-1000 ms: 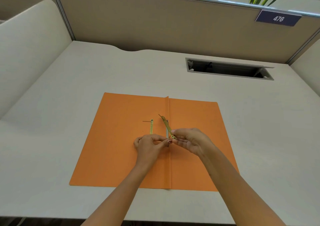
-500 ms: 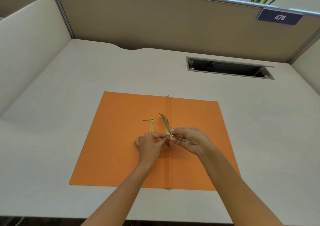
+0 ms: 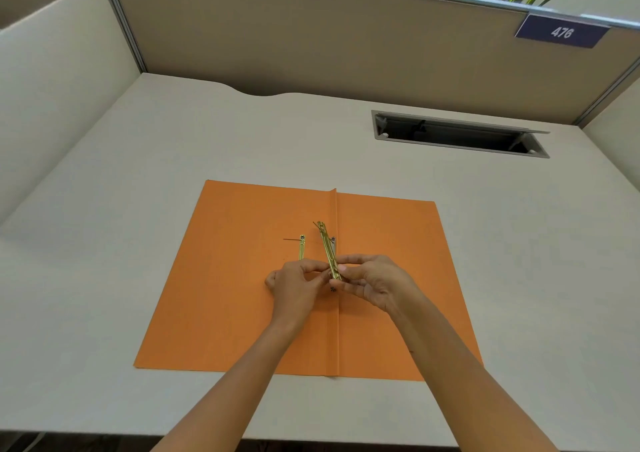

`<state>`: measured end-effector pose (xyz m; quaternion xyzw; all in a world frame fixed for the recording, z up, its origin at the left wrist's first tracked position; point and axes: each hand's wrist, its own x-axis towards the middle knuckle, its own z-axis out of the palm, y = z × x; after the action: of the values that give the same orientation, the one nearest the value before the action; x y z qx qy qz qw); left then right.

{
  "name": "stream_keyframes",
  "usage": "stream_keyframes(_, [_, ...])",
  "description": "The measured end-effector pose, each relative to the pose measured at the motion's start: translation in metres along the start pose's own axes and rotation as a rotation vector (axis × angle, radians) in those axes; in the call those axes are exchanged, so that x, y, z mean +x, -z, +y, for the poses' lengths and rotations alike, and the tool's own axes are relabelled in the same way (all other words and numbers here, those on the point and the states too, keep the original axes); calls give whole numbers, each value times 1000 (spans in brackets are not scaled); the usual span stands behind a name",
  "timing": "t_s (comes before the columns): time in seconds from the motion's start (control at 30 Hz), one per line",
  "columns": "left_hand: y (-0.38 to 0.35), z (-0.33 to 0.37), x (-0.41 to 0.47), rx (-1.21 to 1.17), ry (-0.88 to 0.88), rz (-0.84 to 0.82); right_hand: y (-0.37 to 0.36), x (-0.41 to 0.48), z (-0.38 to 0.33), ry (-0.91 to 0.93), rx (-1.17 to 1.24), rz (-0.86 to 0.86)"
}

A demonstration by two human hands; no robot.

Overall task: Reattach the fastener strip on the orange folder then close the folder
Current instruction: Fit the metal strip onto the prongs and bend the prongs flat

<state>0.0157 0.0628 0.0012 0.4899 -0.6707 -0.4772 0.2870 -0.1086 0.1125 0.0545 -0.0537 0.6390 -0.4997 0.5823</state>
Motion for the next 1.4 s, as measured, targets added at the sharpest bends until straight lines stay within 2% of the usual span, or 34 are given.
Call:
stream_keyframes(0.1, [2, -3, 3, 65, -5, -7, -2, 1, 9, 81, -57, 67])
stream_keyframes(0.27, [5, -6, 12, 149, -66, 59, -7, 3, 28, 235, -290, 277])
stream_keyframes(0.5, [3, -10, 26, 351, -88, -92, -10, 4, 50, 402, -485, 380])
stream_keyframes(0.73, [2, -14, 30, 490, -167, -146, -5, 2, 50, 543, -772, 505])
stream_keyframes(0.97, [1, -16, 30, 662, -221, -160, 2, 26, 30, 729, -684, 475])
stream_keyframes(1.07, [1, -18, 30, 692, -235, -156, 0, 42, 23, 752, -668, 429])
stream_keyframes(1.4, [4, -21, 34, 728, -239, -152, -5, 71, 8, 851, -864, 324])
